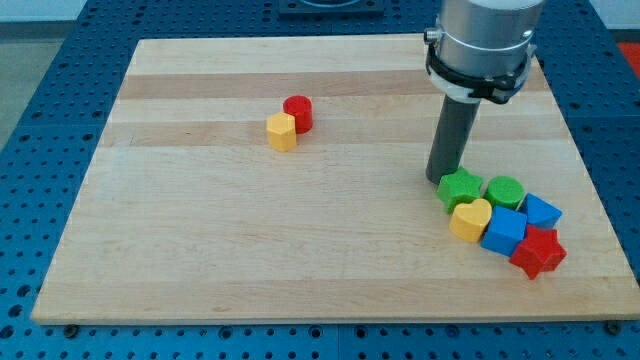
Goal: Move the red circle towards the green star
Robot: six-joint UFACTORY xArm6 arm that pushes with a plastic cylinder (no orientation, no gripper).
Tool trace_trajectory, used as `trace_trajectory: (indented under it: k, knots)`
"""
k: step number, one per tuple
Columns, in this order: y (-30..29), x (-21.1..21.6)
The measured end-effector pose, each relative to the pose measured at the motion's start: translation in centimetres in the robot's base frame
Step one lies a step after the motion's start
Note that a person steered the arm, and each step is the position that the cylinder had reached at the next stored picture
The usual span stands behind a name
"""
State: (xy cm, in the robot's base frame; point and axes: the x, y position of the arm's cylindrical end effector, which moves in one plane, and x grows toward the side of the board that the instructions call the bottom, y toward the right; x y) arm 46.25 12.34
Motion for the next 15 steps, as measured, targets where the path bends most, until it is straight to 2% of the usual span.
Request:
trace_trajectory:
  k: [1, 3, 4, 5, 7, 10, 11, 13, 15]
  knots:
    - [-2.7, -2.7]
    - [-9.0, -12.9]
    - [-13.7, -15.6]
    - [-18.3, -14.9]
    - [-20.2, -11.7]
    - [-12.2, -11.5]
    - [-12.0, -11.1]
    - [-15.4, -8.4]
    - [-12.2, -8.2]
